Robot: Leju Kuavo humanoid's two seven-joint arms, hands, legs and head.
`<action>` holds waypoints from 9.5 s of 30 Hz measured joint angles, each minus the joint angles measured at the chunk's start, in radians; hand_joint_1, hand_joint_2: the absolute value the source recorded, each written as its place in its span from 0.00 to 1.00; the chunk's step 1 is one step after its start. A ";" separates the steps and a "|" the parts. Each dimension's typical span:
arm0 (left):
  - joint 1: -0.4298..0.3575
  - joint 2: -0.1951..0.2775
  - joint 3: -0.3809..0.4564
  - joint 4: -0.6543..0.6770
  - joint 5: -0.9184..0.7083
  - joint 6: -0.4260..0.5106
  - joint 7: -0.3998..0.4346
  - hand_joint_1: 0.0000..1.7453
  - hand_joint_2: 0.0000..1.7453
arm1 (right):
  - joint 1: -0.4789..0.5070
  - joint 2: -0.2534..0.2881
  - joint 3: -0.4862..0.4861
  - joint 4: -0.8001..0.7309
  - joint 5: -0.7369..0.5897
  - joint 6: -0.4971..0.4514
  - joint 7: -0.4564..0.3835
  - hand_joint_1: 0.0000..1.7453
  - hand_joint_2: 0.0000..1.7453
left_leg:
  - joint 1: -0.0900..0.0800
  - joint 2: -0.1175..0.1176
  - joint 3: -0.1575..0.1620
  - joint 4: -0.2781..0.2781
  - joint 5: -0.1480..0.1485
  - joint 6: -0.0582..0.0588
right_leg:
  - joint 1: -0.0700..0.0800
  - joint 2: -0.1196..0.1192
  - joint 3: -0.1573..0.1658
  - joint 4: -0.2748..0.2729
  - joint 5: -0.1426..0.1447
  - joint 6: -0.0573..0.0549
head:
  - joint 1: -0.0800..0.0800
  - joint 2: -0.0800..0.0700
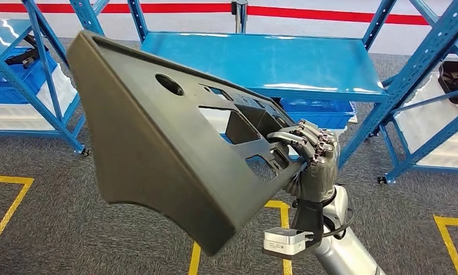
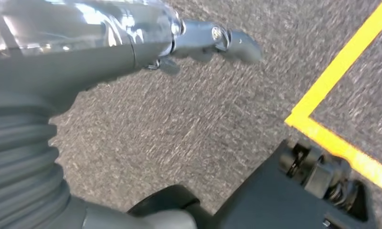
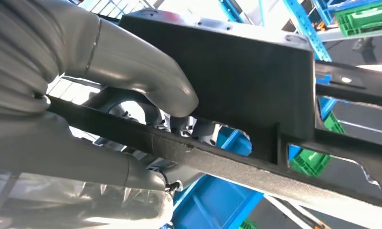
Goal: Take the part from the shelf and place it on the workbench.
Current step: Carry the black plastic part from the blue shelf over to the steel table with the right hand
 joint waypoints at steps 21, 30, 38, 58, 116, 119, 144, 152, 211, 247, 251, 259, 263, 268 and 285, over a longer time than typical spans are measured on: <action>0.009 0.000 -0.002 0.000 -0.012 -0.014 0.003 0.00 1.00 | 0.035 0.000 -0.002 -0.001 0.012 -0.008 0.009 1.00 1.00 | -0.004 0.006 0.098 -0.102 0.041 0.042 | 0.006 0.000 -0.117 0.248 -0.036 0.035 | 0.010 0.000; 0.004 0.008 0.000 0.000 -0.020 -0.013 0.002 0.00 1.00 | 0.037 0.000 -0.002 -0.001 0.029 -0.008 0.018 1.00 1.00 | -0.008 0.005 0.042 -0.029 0.004 0.000 | 0.000 0.000 -0.002 0.003 0.004 -0.003 | 0.001 0.000; 0.007 0.012 0.000 0.000 -0.024 -0.021 0.004 0.00 1.00 | 0.038 0.001 -0.002 -0.001 0.029 -0.008 0.020 1.00 1.00 | -0.008 0.005 0.165 -0.020 -0.035 0.000 | 0.013 -0.003 -0.090 0.049 0.043 -0.010 | -0.034 0.000; 0.002 0.014 0.000 -0.001 -0.032 -0.034 -0.029 0.00 1.00 | 0.051 0.004 -0.033 -0.001 -0.016 -0.008 0.012 1.00 1.00 | 0.002 0.017 0.055 -0.082 0.066 -0.005 | -0.010 0.013 0.009 0.032 -0.031 0.028 | 0.013 0.000; 0.017 0.005 0.003 0.000 -0.051 -0.047 -0.020 0.00 1.00 | 0.112 0.019 -0.102 -0.011 -0.023 -0.009 -0.007 1.00 1.00 | 0.004 0.084 0.152 -0.086 -0.020 0.017 | 0.008 -0.044 -0.098 0.062 0.050 0.033 | 0.018 0.000; 0.016 0.005 0.002 0.000 -0.054 -0.048 -0.018 0.00 1.00 | 0.120 0.018 -0.104 -0.012 -0.016 -0.009 0.000 1.00 1.00 | -0.002 0.095 0.162 -0.094 -0.023 0.002 | 0.007 -0.027 -0.100 0.057 0.047 0.015 | 0.009 0.000; 0.022 -0.002 0.009 0.001 -0.055 -0.054 0.005 0.00 1.00 | 0.145 0.006 -0.102 -0.014 -0.004 -0.006 0.033 1.00 1.00 | 0.007 0.060 0.165 -0.088 -0.027 0.029 | -0.001 -0.011 -0.173 0.182 0.041 0.034 | 0.015 0.000; 0.027 0.029 0.013 0.000 -0.076 -0.059 0.033 0.00 1.00 | 0.160 0.018 -0.119 -0.018 -0.031 -0.009 -0.015 1.00 1.00 | 0.000 0.058 0.162 -0.038 -0.083 -0.007 | 0.002 -0.007 -0.109 0.056 0.057 -0.008 | -0.006 0.000; 0.076 0.019 0.044 0.019 -0.130 -0.067 0.133 0.00 1.00 | 0.121 0.013 -0.104 0.019 0.005 -0.004 0.029 1.00 1.00 | -0.006 0.093 0.167 -0.099 -0.032 -0.004 | 0.000 -0.023 -0.123 0.069 0.050 0.007 | 0.002 0.000; 0.090 0.008 0.043 0.025 -0.150 -0.089 0.136 0.00 1.00 | 0.161 0.024 -0.106 0.016 -0.011 -0.001 0.016 1.00 1.00 | -0.011 0.004 0.019 0.178 -0.141 0.002 | -0.004 0.026 -0.098 0.050 0.044 -0.014 | -0.035 0.000; 0.090 0.008 0.042 0.025 -0.150 -0.089 0.137 0.00 1.00 | 0.161 0.024 -0.105 0.016 -0.012 -0.001 0.016 1.00 1.00 | 0.001 -0.026 0.060 0.041 -0.032 0.001 | -0.005 0.074 -0.091 0.052 0.042 -0.009 | -0.043 0.000; 0.084 0.007 0.043 0.024 -0.150 -0.089 0.136 0.00 1.00 | 0.155 0.024 -0.107 0.016 -0.012 -0.001 0.013 1.00 1.00 | 0.001 -0.024 0.112 -0.088 0.014 0.034 | -0.004 0.078 -0.139 0.117 0.006 0.028 | -0.031 0.000; 0.086 0.007 0.043 0.025 -0.150 -0.090 0.136 0.00 1.00 | 0.153 0.024 -0.107 0.016 -0.011 -0.001 0.013 1.00 1.00 | -0.006 0.028 0.113 -0.088 0.008 0.044 | -0.001 0.025 -0.246 0.332 -0.074 0.029 | -0.005 0.000; 0.086 0.007 0.043 0.025 -0.153 -0.101 0.135 0.00 1.00 | 0.151 0.023 -0.108 0.015 -0.007 -0.001 0.013 1.00 1.00 | -0.013 0.075 0.129 -0.086 -0.008 0.033 | 0.011 -0.039 -0.117 0.083 0.040 0.022 | 0.015 0.000; 0.085 0.003 0.043 0.025 -0.156 -0.129 0.148 0.00 1.00 | 0.153 0.021 -0.108 0.003 0.022 -0.008 0.026 1.00 1.00 | 0.019 -0.086 0.100 -0.063 0.000 -0.010 | -0.010 0.113 -0.096 0.065 0.028 0.021 | -0.044 0.000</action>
